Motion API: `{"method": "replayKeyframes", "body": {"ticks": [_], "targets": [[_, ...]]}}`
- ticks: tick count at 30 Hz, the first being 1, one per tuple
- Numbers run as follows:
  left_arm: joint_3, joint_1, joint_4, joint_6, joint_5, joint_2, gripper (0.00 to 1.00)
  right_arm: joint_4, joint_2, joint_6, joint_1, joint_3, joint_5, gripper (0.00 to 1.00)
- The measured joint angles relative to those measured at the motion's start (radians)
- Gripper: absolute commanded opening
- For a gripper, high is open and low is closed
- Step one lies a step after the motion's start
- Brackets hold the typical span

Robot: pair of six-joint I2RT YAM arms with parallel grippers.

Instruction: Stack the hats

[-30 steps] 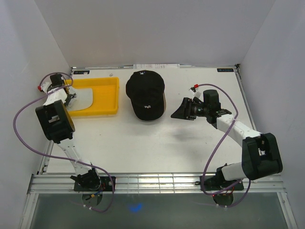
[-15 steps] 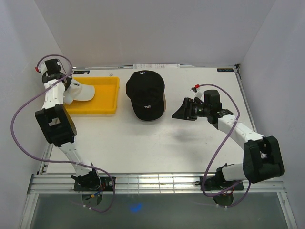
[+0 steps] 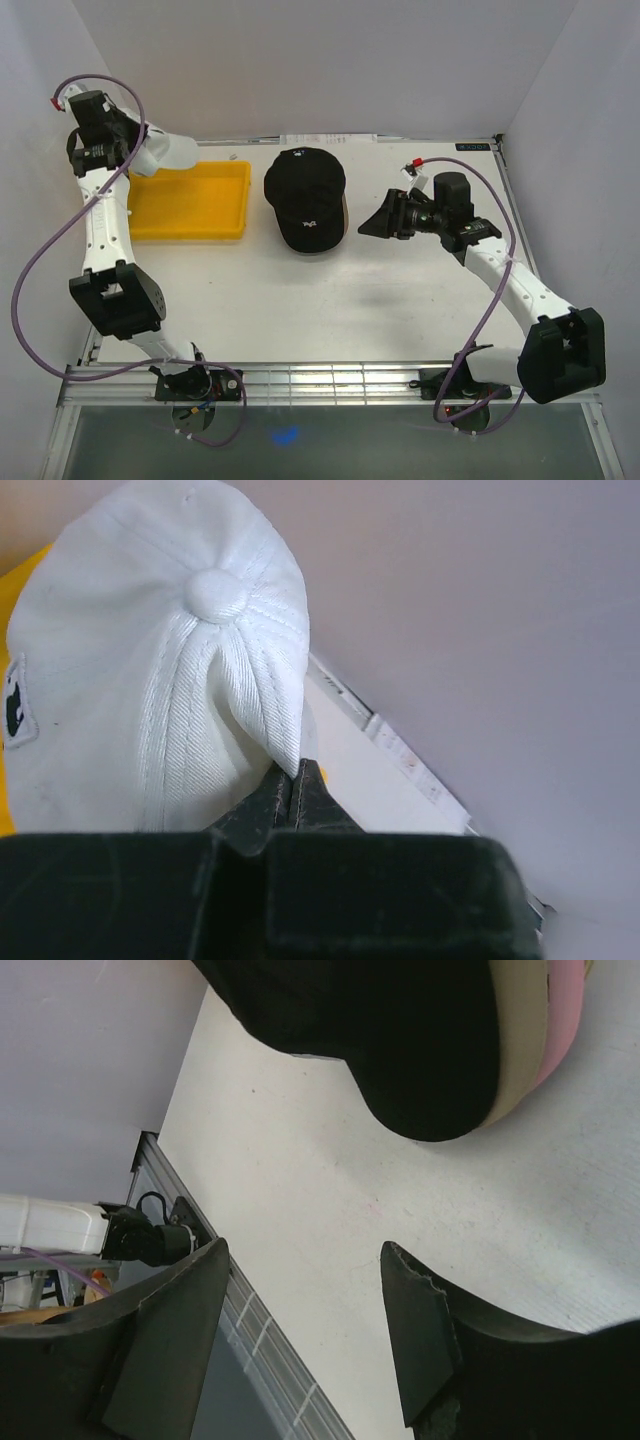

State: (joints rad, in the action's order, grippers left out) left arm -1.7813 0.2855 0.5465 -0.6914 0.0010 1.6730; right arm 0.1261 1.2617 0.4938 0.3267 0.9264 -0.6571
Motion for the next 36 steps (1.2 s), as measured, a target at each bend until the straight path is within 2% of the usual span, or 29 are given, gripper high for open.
{"method": "replayKeyframes", "body": {"ticks": [9,17,22,26,32,36], "targets": [[-0.022,-0.061,0.003,-0.071,0.223,-0.19,0.0,0.006,-0.001,0.063,0.056,0.137,-0.047,0.75],[-0.047,-0.147,-0.01,-0.145,0.494,-0.303,0.0,-0.063,0.057,0.148,0.096,0.276,-0.121,0.79],[-0.024,-0.172,-0.058,-0.199,0.656,-0.344,0.0,-0.183,0.104,0.246,0.095,0.291,-0.175,0.82],[0.1,-0.185,-0.144,-0.267,0.755,-0.421,0.0,-0.325,0.137,0.37,0.095,0.291,-0.215,0.82],[0.183,-0.219,-0.204,-0.327,0.831,-0.473,0.0,-0.547,0.158,0.558,0.095,0.269,-0.243,0.85],[0.202,-0.237,-0.238,-0.348,0.856,-0.487,0.0,-0.625,0.16,0.623,0.1,0.251,-0.248,0.85]]}}
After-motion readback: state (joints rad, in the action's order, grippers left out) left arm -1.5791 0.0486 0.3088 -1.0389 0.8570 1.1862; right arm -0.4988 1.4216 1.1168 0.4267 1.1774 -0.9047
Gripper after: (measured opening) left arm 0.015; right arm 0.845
